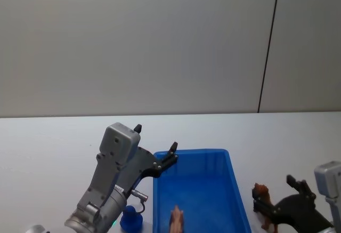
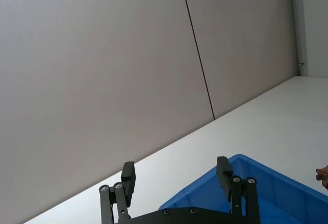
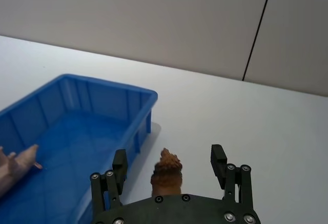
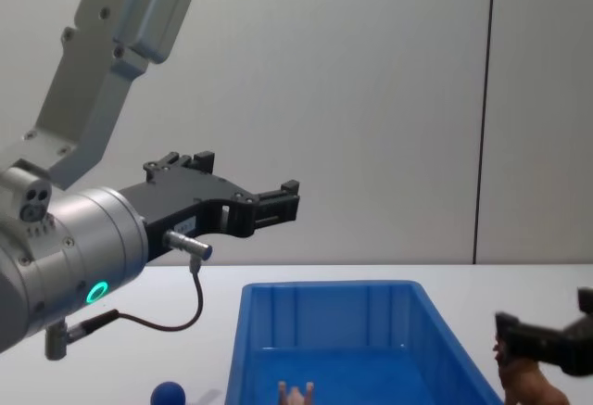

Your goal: Pick up the two dolls from the table and place them into the box.

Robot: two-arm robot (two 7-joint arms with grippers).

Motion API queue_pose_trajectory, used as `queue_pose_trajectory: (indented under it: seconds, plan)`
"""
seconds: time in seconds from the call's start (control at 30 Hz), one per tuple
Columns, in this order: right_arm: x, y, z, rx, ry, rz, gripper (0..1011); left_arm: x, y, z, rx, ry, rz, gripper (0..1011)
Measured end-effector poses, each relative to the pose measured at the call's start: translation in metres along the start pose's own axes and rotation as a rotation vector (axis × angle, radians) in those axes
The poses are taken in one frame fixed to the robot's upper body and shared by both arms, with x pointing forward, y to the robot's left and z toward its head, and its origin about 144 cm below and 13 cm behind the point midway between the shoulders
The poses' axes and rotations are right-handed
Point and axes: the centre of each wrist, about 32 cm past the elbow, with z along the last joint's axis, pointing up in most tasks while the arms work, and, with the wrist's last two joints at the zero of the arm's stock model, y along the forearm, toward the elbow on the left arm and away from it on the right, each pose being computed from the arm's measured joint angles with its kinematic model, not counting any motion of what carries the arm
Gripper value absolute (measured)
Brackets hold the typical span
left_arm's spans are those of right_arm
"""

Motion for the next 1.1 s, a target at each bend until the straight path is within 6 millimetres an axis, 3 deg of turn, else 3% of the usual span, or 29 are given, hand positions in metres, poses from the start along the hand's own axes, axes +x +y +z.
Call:
queue_pose_trajectory:
  seconds: [0.8,1.1]
  plan:
    - [0.006,-0.001,-0.034,-0.128,0.025,0.016,1001,0.0,0.0,0.0,0.0,0.0,0.0,1001]
    - [0.004,0.002,-0.041,-0.148,0.033,0.035,819,0.0,0.0,0.0,0.0,0.0,0.0,1001]
